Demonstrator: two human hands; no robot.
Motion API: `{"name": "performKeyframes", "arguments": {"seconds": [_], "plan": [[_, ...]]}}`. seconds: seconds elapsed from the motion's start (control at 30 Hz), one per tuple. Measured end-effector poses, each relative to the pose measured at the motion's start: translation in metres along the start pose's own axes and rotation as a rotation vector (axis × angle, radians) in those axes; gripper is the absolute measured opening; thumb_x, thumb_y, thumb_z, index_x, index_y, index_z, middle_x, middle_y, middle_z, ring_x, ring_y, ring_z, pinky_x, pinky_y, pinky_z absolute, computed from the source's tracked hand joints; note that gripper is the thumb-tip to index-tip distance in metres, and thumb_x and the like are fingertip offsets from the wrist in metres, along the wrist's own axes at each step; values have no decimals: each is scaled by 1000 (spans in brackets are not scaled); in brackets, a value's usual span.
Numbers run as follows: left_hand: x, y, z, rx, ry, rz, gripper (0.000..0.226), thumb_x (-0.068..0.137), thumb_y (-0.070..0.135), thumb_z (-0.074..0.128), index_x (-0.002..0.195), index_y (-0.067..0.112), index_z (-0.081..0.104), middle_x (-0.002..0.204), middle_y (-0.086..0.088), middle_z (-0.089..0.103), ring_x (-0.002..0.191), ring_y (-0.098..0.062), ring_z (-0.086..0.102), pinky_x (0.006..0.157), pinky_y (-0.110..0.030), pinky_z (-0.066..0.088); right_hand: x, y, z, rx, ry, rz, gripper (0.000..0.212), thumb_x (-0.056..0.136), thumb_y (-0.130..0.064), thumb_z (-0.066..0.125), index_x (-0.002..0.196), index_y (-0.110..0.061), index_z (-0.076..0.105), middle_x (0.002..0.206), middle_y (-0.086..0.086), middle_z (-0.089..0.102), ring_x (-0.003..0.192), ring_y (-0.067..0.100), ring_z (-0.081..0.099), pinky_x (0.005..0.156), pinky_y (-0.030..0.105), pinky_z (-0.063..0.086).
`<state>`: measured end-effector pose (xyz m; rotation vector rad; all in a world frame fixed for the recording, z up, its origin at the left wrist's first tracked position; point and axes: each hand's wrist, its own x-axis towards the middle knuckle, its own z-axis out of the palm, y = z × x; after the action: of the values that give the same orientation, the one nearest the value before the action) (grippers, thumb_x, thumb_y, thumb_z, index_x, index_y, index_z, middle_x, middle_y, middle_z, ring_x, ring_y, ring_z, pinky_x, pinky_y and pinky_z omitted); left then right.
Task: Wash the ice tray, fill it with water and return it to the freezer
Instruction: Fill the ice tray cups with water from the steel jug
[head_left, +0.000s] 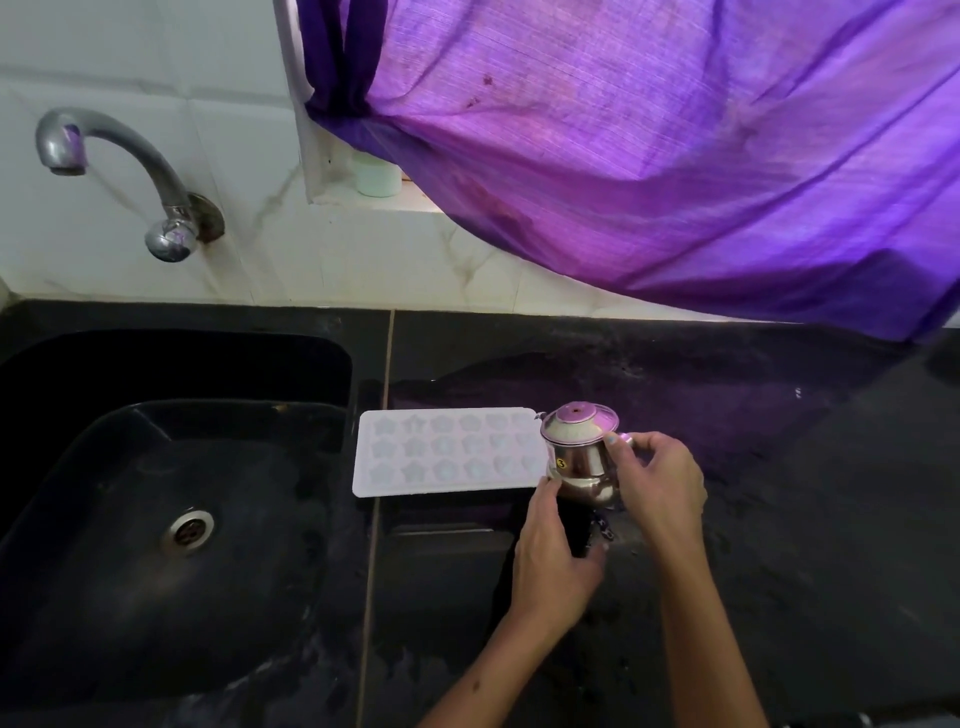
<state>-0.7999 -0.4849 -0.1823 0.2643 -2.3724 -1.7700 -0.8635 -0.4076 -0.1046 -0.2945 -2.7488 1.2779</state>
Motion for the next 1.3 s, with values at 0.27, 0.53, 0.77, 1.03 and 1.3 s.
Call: {"name": "performKeyframes", "arguments": {"seconds": [0.27, 0.53, 0.77, 1.03, 1.3], "plan": [[6, 0, 4, 10, 3, -17, 66, 73, 17, 68, 132, 27, 41, 126, 13, 52, 117, -2, 49, 96, -20, 43, 3, -3, 1, -30, 22, -6, 19, 91, -38, 60, 86, -20, 63, 87, -1, 68, 82, 18, 59, 73, 30, 36], [9, 4, 7, 15, 21, -48, 75, 74, 16, 68, 140, 27, 33, 131, 16, 47, 117, 4, 43, 93, -13, 37, 13, 4, 1, -1, 21, 17, 22, 89, -40, 61, 80, -21, 63, 80, -3, 69, 81, 21, 65, 81, 40, 51], [17, 7, 0, 21, 37, -23, 81, 70, 15, 69, 141, 28, 32, 129, 16, 50, 115, 5, 48, 90, -8, 38, 19, 2, -4, 132, -1, 85, 18, 84, -38, 64, 78, -21, 66, 73, 0, 71, 70, 22, 68, 76, 48, 57], [18, 8, -7, 1, 33, -32, 84, 71, 13, 70, 142, 32, 29, 125, 19, 51, 106, 16, 47, 86, -2, 37, 23, 5, 4, 221, -31, 115, 21, 74, -40, 71, 72, -19, 68, 70, -1, 72, 76, 22, 70, 77, 51, 57], [19, 1, -7, 51, 52, -69, 83, 67, 21, 72, 140, 27, 32, 132, 10, 48, 122, -6, 46, 99, -25, 43, 22, 10, 8, 227, -70, 114, 20, 76, -38, 72, 74, -19, 68, 73, 1, 72, 79, 23, 70, 71, 50, 59]]}}
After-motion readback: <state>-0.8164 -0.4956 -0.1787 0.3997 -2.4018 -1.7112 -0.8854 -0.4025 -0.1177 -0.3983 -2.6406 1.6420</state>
